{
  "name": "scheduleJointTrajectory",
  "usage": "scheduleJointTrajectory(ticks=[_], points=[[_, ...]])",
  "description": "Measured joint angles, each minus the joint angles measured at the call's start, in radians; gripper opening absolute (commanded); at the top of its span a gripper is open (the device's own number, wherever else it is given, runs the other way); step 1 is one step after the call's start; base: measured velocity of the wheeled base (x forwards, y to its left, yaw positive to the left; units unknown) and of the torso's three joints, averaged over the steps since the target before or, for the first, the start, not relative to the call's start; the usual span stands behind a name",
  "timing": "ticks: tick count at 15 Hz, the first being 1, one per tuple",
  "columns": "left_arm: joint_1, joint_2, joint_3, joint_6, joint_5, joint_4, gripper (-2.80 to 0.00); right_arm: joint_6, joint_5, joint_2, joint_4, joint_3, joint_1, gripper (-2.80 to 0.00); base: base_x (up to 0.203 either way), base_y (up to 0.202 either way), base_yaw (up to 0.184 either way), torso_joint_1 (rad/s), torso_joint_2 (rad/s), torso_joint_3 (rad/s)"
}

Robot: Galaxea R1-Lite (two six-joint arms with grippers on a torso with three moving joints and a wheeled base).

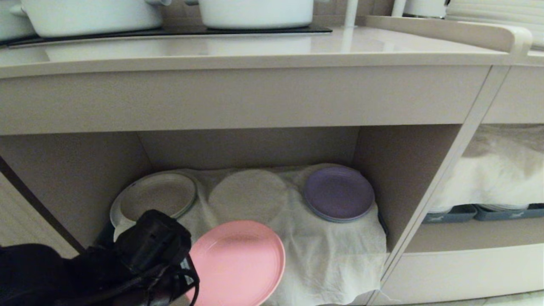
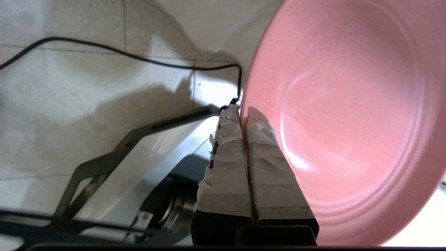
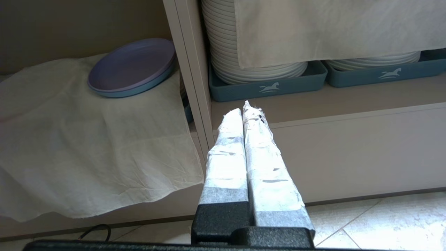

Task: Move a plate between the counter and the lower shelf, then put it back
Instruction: Put the plate

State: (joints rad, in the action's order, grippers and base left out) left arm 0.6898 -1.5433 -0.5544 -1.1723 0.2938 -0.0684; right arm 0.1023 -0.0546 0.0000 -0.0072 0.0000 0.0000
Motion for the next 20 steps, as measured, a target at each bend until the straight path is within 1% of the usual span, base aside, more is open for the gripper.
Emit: scheduleJointTrajectory(ticks=[5,12,14,18,20], points=[[0.004,0.135,0.055,-0.003,0.000,-0.083,-2.80,0.000,0.000,0.000,0.000,0.000,0.000,-2.80,0.000,0.000,0.000,0.000,0.00,0.000],[0.002,0.352,0.061,-0.004,0.005,-0.290,-2.80,0.000,-0.001,0.000,0.000,0.000,0.000,-2.80,0.000,0.000,0.000,0.000,0.00,0.000],[0.000,0.402,0.063,-0.018,0.008,-0.344,-2.80,0.000,-0.001,0.000,0.000,0.000,0.000,-2.80,0.000,0.000,0.000,0.000,0.00,0.000],[-0.001,0.487,0.070,-0.022,0.012,-0.433,-2.80,0.000,-0.001,0.000,0.000,0.000,0.000,-2.80,0.000,0.000,0.000,0.000,0.00,0.000],[-0.001,0.522,0.078,-0.020,0.014,-0.447,-2.80,0.000,-0.001,0.000,0.000,0.000,0.000,-2.80,0.000,0.000,0.000,0.000,0.00,0.000]])
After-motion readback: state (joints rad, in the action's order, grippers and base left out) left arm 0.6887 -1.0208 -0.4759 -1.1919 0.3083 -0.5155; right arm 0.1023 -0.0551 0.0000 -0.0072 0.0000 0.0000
